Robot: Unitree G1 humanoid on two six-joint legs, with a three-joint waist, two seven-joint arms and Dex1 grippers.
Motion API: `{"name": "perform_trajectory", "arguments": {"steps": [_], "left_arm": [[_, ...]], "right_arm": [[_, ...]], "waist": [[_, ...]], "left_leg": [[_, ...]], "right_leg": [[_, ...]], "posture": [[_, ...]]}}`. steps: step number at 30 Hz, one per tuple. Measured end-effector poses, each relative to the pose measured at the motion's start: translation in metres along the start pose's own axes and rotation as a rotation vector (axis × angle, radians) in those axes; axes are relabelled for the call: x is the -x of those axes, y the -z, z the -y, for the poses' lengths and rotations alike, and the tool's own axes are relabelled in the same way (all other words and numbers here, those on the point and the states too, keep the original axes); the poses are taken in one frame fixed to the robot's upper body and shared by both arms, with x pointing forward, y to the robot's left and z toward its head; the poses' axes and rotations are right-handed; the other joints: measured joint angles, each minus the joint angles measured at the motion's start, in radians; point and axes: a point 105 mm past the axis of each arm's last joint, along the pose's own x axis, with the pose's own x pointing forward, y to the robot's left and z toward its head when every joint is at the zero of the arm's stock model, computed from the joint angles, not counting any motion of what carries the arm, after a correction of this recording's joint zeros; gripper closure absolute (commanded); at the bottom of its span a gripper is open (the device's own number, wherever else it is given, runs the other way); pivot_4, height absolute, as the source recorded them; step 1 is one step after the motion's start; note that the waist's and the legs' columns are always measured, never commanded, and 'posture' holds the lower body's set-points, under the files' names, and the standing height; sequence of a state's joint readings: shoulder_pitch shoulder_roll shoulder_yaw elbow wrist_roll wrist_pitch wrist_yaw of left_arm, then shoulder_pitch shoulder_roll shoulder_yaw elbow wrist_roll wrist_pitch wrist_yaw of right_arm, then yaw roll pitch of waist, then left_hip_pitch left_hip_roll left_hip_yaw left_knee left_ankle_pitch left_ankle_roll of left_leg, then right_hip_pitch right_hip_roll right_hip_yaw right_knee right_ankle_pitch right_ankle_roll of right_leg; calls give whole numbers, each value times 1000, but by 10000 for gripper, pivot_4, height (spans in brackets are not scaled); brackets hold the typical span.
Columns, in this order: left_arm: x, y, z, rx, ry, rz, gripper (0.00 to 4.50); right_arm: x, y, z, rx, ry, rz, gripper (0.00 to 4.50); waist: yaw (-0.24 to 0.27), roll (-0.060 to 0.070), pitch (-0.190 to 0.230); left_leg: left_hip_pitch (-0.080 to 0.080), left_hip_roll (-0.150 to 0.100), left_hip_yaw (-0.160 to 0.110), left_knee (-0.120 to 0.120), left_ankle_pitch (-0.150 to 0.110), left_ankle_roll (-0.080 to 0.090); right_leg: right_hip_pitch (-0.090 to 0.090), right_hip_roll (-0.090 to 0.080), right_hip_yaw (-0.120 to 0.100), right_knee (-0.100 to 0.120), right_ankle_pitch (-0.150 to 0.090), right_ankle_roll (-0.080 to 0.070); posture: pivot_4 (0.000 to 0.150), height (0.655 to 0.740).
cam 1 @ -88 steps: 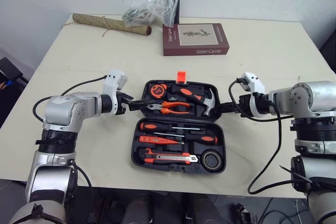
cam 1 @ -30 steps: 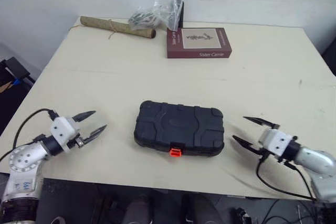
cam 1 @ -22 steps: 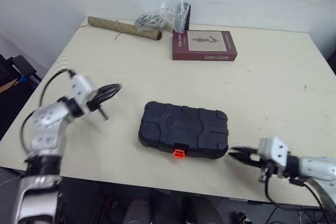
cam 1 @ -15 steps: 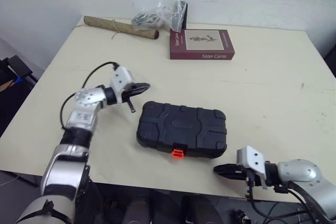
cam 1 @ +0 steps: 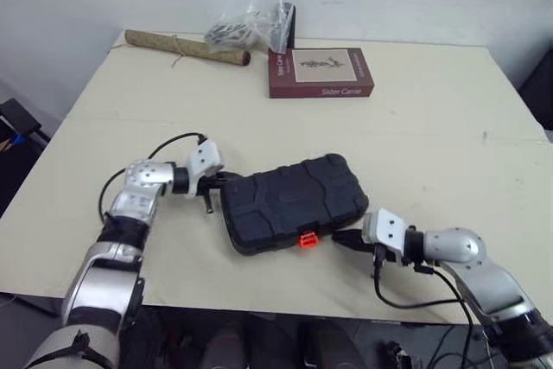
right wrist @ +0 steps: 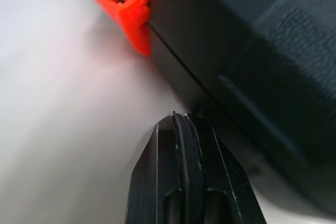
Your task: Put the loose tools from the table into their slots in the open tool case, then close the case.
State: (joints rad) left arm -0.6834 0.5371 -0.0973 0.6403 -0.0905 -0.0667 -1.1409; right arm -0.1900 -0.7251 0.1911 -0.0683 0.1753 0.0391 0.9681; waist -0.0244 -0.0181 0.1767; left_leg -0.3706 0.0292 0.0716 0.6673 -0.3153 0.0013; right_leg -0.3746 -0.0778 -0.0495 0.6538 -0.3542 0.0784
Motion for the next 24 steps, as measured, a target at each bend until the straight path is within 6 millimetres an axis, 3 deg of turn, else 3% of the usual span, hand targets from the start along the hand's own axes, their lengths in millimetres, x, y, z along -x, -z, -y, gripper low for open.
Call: {"name": "perform_trajectory", "arguments": {"steps": [5,8,12,16,20,24], "left_arm": [[3,3,33,41,43,70,45000],[15,-12,43,67,0,156,45000],[31,-21,45,57,-68,181,45000],[38,-48,42,50,-73,278,45000],[18,-99,47,-75,38,377,45000],[-33,-125,67,-126,200,383,45000]], "right_arm": [[-5,2,25,48,49,-4,44715],[-5,6,38,80,83,-12,44715],[-2,8,40,75,112,-6,44715],[30,18,35,-14,180,-29,44715],[43,-1,22,-68,196,39,44715],[46,-34,17,-62,211,113,44715]], "waist": [[-2,0,0],[-2,0,0],[1,0,0],[35,1,1],[46,2,1],[44,2,0]], "left_leg": [[-1,0,-1,1,0,0],[-1,0,-2,0,0,0],[0,-1,-3,0,0,0],[-3,-2,-6,0,-1,2],[-4,-2,-4,1,-1,2],[-3,-2,-4,0,-1,1]], "right_leg": [[0,-1,0,0,0,0],[1,-2,0,0,0,0],[2,-2,0,0,0,0],[1,-3,-2,-2,0,0],[2,-2,-1,-3,0,1],[2,0,-1,-3,0,1]], "posture": [[1500,7400],[1500,7400],[1500,7400],[1500,7400],[1500,7400],[1500,7400]]}}
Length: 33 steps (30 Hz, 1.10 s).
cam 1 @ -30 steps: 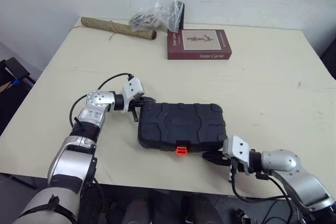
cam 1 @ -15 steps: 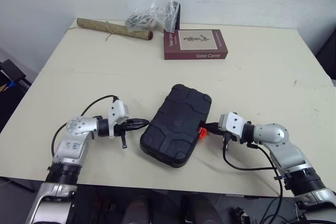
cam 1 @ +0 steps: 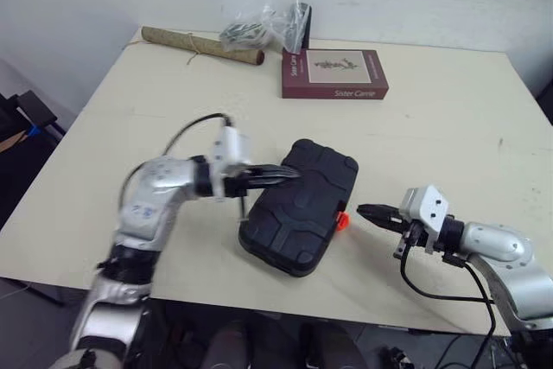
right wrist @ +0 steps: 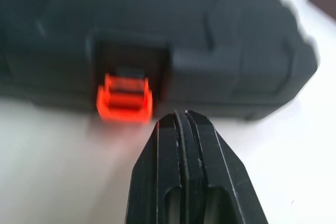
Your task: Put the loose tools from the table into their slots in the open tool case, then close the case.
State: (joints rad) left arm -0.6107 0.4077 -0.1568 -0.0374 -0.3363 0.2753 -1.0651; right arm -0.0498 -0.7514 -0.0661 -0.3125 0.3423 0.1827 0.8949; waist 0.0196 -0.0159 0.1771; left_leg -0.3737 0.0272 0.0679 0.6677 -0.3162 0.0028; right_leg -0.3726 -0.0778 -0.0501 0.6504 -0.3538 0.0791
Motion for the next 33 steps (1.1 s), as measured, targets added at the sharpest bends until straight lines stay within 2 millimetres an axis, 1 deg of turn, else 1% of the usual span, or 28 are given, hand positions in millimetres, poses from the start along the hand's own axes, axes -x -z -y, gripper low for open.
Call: {"name": "perform_trajectory", "arguments": {"steps": [1,2,4,5,7,9,16,19,21,22,25,30,33], "left_arm": [[-13,6,3,-6,38,-27,45000],[-22,14,4,-3,60,-59,45000],[-33,31,5,39,75,-113,45000],[-37,36,4,58,73,-122,45000],[-46,38,2,32,84,-147,45000],[-48,40,0,2,89,-177,45000],[-46,45,-2,7,57,-198,45000],[-41,46,-4,7,43,-204,45000],[-36,47,-6,2,32,-215,45000],[-34,47,-7,-2,29,-220,45000],[-29,47,-8,-12,28,-235,45000],[-21,46,-8,-2,40,-281,45000],[-16,48,-9,16,39,-313,45000]], "right_arm": [[-1,-6,-2,6,0,8,44715],[-2,-9,-5,3,-5,13,44715],[-4,-8,-11,-23,-5,7,44715],[-7,-6,-14,-40,-11,4,44715],[-10,0,-21,-60,-17,-13,44715],[-12,3,-28,-80,-24,-23,44715],[0,36,-42,-148,20,-126,44715],[6,40,-41,-177,41,-135,44715],[6,43,-40,-189,48,-143,44715],[3,45,-40,-200,52,-141,44715],[-14,49,-40,-243,58,-106,44715],[-44,41,-35,-295,60,-30,44715],[-51,39,-32,-296,54,-24,44715]], "waist": [[-2,0,0],[-4,0,0],[-8,0,0],[-9,0,0],[-6,0,0],[-5,1,-1],[-6,3,-2],[-14,3,-3],[-21,3,-3],[-23,3,-3],[-27,5,-4],[-29,5,-4],[-35,5,-4]], "left_leg": [[0,0,1,-1,0,0],[0,1,1,-2,1,-1],[0,2,1,-3,1,-2],[0,2,1,-2,1,-2],[0,1,1,-2,1,-2],[1,1,1,-2,2,-2],[4,1,0,-2,1,-1],[5,2,0,-3,2,-2],[6,2,0,-3,2,-2],[6,2,0,-3,2,-2],[6,2,0,-4,2,-3],[6,2,0,-4,2,-3],[5,2,0,-4,2,-3]], "right_leg": [[0,1,0,0,0,0],[-1,1,0,-1,0,0],[-2,3,0,-3,0,0],[-3,3,0,-3,0,0],[-2,2,1,-4,0,0],[-1,1,1,-4,0,0],[2,1,1,-5,0,0],[2,1,1,-5,0,0],[3,1,1,-4,0,0],[4,1,1,-5,0,-1],[3,2,1,-4,-1,-1],[2,2,1,-4,-1,-1],[2,2,1,-4,-1,-1]], "posture": [[1500,7400],[1500,7400],[1500,7400],[1500,7400],[1500,7400],[1500,7400],[1500,7400],[1500,7400],[1500,7400],[1500,7400],[1500,7400],[1500,7400],[1500,7400]]}}
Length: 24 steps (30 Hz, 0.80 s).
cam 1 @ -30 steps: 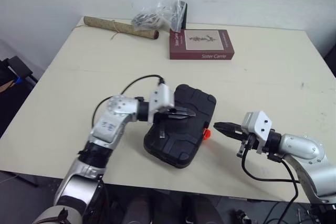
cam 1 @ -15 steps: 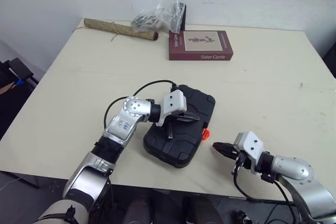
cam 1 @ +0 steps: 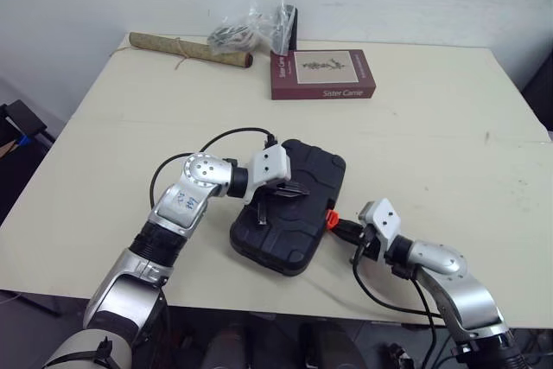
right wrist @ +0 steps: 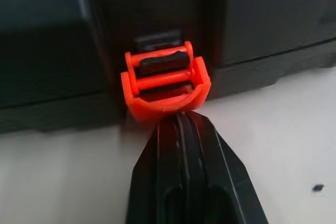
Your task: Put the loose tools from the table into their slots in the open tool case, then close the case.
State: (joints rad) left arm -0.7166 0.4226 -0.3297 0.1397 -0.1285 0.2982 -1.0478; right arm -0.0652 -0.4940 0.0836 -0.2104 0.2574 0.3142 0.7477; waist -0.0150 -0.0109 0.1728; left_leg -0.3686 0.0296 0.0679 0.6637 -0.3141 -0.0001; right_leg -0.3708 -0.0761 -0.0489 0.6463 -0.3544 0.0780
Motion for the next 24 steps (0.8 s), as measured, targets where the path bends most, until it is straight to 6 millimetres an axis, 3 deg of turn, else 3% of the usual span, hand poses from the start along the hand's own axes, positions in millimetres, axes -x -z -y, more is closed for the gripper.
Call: {"name": "perform_trajectory", "arguments": {"steps": [13,24], "left_arm": [[2,4,7,-16,24,-13,45000],[2,5,7,-20,20,-8,45000]], "right_arm": [[8,-14,-7,-174,-82,-41,44715],[8,-23,-8,-184,-116,-97,44715]], "waist": [[-14,0,0],[-16,0,0]], "left_leg": [[0,0,0,-1,0,0],[1,1,0,-2,0,0]], "right_leg": [[0,0,0,0,0,0],[0,0,0,0,0,0]], "posture": [[1500,7400],[1500,7400]]}}
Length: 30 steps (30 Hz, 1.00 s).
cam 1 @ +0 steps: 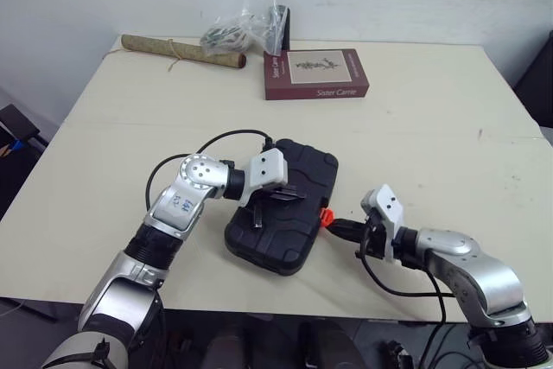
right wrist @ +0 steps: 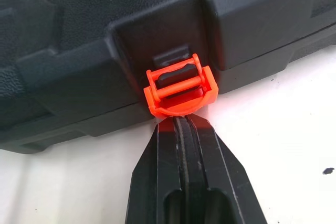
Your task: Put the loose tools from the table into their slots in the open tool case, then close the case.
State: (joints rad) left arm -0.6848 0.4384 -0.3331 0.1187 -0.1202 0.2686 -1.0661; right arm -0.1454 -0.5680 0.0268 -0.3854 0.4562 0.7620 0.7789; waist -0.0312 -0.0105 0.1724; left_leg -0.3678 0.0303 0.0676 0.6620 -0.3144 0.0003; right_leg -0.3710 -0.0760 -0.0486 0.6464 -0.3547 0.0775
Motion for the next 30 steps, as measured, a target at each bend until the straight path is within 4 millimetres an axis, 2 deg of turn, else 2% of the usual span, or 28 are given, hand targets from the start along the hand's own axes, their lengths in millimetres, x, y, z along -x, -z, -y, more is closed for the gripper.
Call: {"name": "perform_trajectory", "arguments": {"steps": [9,11,13,14,16,21,28,30], "left_arm": [[-1,0,0,-9,-6,13,45000],[-1,2,0,-11,-8,17,45000],[-4,1,1,-5,-6,28,45000],[-6,1,2,-6,-1,33,45000],[-7,1,2,-7,0,34,45000],[-4,5,2,-1,-8,31,45000],[-2,6,2,-5,-17,34,45000],[-1,6,2,-5,-20,32,45000]], "right_arm": [[1,-10,-1,-15,-29,23,44715],[2,-26,-3,3,-53,91,44715],[-2,-53,-18,79,-121,188,44715],[-2,-58,-22,103,-137,206,44715],[-1,-56,-22,110,-138,200,44715],[10,-33,-15,110,-104,87,44715],[13,-27,2,130,-39,66,44715],[9,-30,1,127,-43,99,44715]], "waist": [[-2,0,0],[-2,1,-1],[4,3,-4],[5,3,-6],[7,0,-9],[2,-1,-12],[2,0,-12],[0,0,-12]], "left_leg": [[0,0,0,0,0,0],[0,0,0,-1,0,0],[0,0,0,-1,0,0],[0,0,-1,-1,-1,1],[0,-1,-1,-1,-1,1],[2,-1,-1,-1,-5,8],[4,-1,-1,-4,-5,7],[5,-1,-1,-5,-5,6]], "right_leg": [[0,0,0,0,0,0],[0,0,0,0,0,0],[0,0,0,-1,0,0],[0,0,0,-1,0,0],[1,-1,0,-2,0,0],[5,-2,0,-6,0,0],[6,-1,0,-8,0,0],[6,-1,0,-8,0,0]], "posture": [[1500,7400],[1500,7400],[1500,7400],[1500,7400],[1500,7400],[1500,7400],[1500,7400],[1500,7400]]}}
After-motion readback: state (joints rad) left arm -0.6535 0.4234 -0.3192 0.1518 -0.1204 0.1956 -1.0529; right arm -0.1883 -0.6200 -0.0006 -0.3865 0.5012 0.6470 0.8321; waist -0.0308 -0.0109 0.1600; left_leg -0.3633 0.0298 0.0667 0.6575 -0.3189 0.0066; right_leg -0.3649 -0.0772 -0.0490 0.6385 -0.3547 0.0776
